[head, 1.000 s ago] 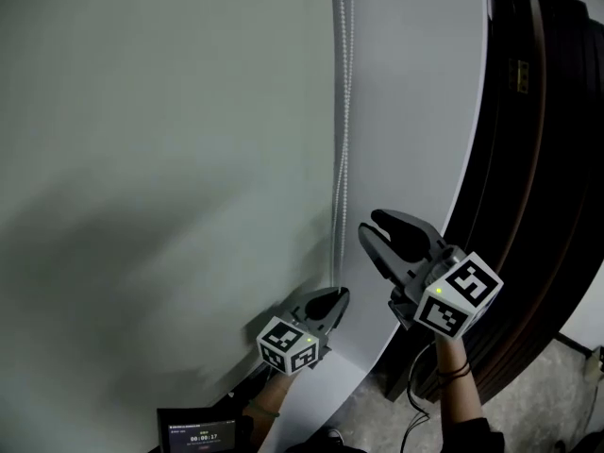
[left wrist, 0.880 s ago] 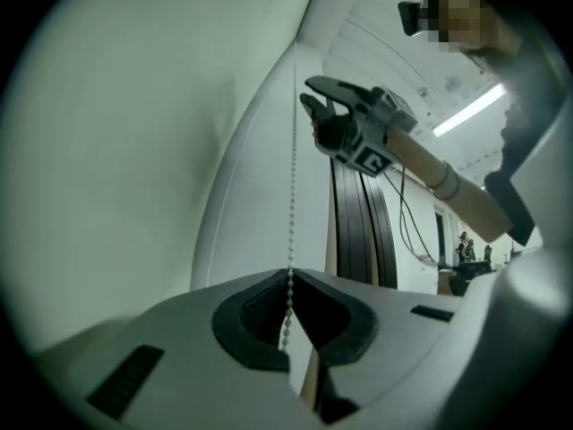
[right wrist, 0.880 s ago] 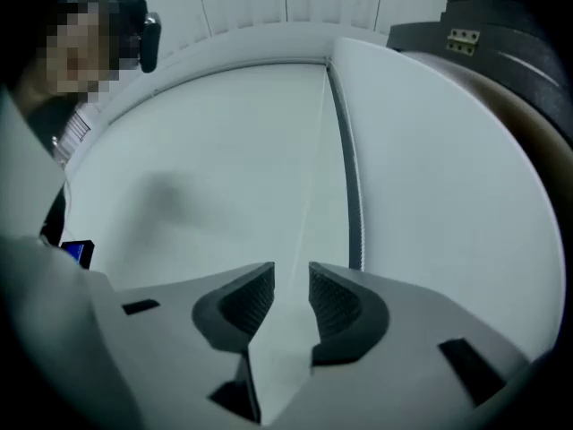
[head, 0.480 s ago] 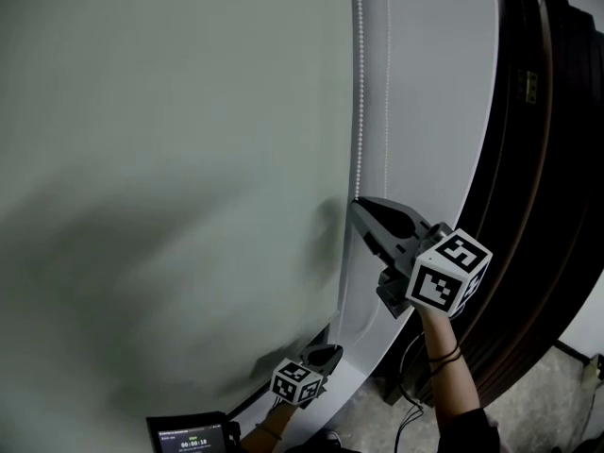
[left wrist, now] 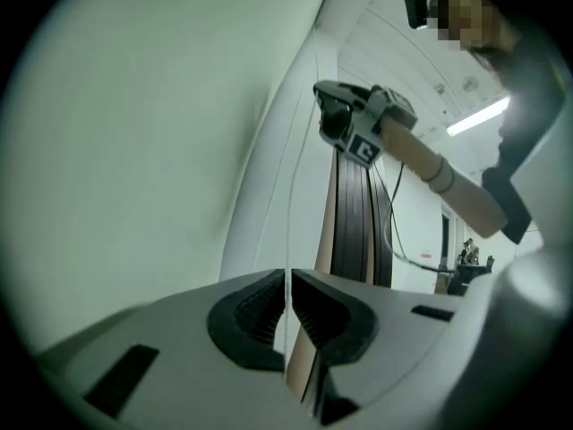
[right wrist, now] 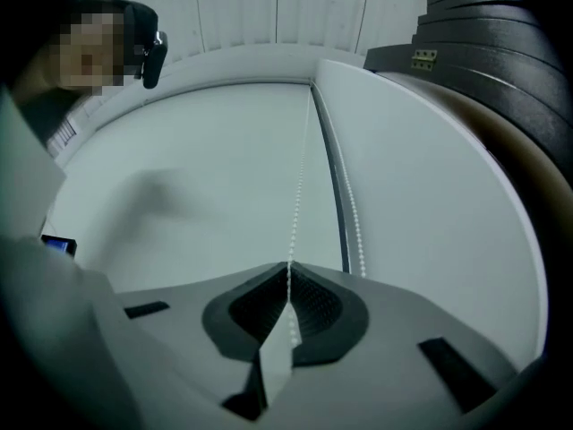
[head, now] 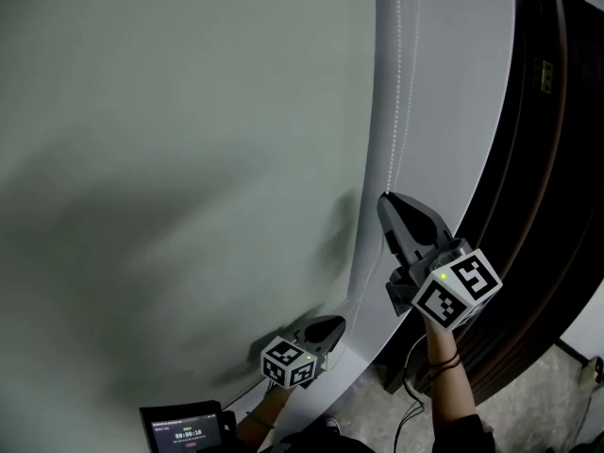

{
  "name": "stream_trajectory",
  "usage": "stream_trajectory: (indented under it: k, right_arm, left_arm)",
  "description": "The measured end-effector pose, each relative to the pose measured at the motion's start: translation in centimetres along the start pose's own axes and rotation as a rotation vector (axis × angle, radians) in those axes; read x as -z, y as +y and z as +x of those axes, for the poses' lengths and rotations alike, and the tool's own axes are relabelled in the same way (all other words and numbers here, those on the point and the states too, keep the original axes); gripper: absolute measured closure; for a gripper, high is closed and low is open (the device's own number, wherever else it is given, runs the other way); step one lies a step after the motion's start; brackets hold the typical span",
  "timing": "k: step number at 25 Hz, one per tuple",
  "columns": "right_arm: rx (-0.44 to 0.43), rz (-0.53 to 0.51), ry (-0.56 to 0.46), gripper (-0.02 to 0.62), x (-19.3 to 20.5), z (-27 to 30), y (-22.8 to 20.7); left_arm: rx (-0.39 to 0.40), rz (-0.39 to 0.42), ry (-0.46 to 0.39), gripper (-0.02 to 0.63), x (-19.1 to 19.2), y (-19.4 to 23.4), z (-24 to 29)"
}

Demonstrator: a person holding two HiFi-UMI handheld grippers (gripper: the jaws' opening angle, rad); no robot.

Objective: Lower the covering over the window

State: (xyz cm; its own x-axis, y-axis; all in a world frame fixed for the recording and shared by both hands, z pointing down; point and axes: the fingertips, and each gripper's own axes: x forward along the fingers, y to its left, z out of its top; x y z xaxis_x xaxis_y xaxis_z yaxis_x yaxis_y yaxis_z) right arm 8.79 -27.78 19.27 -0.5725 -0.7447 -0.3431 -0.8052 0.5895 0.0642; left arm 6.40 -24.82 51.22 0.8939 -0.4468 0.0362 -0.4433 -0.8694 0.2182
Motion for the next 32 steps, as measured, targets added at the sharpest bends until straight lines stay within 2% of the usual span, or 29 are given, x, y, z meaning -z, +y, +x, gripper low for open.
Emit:
stream_trajectory:
  k: [3, 8, 11, 15, 18, 21, 24, 26, 29, 32]
  right_arm:
    - [0.018, -0.011, 0.079, 0.58, 3.1, -0.6, -0.1]
    - [0.067, 0.049, 0.211, 0.58, 11.9, -3.1, -0.4]
    - [0.084, 0.058, 0.336, 0.58, 17.9, -5.0, 1.0]
    - [0.106, 0.131, 0.474, 0.58, 27.4, -8.5, 4.3]
    - [0.121, 0.204, 0.524, 0.583, 32.1, -10.6, 5.4]
    - [0.118, 0.253, 0.538, 0.584, 34.3, -11.3, 7.0]
    - [0.113, 0.272, 0.527, 0.584, 34.6, -11.5, 8.3]
    - [0.111, 0.268, 0.525, 0.583, 34.7, -11.7, 9.2]
    - [0.116, 0.274, 0.516, 0.584, 34.7, -11.6, 9.9]
    - [0.109, 0.26, 0.575, 0.583, 35.9, -11.9, 9.9]
  left_arm:
    - [0.028, 0.026, -0.094, 0.598, -4.7, -0.9, -0.1]
    - [0.045, 0.079, -0.256, 0.597, -12.8, -2.1, -1.5]
    - [0.048, 0.121, -0.338, 0.597, -17.3, -2.5, -2.5]
    - [0.061, 0.21, -0.37, 0.573, -21.1, -3.2, -2.7]
    - [0.065, 0.262, -0.36, 0.558, -22.6, -3.1, -1.0]
    - [0.069, 0.292, -0.348, 0.554, -22.9, -2.9, 0.1]
    - [0.064, 0.294, -0.358, 0.554, -22.7, -3.0, -0.2]
    - [0.064, 0.274, -0.401, 0.589, -22.8, -3.3, -1.8]
    - [0.085, 0.203, -0.471, 0.594, -23.0, -3.3, -4.3]
    - [0.077, 0.195, -0.412, 0.595, -21.5, -2.4, -3.6]
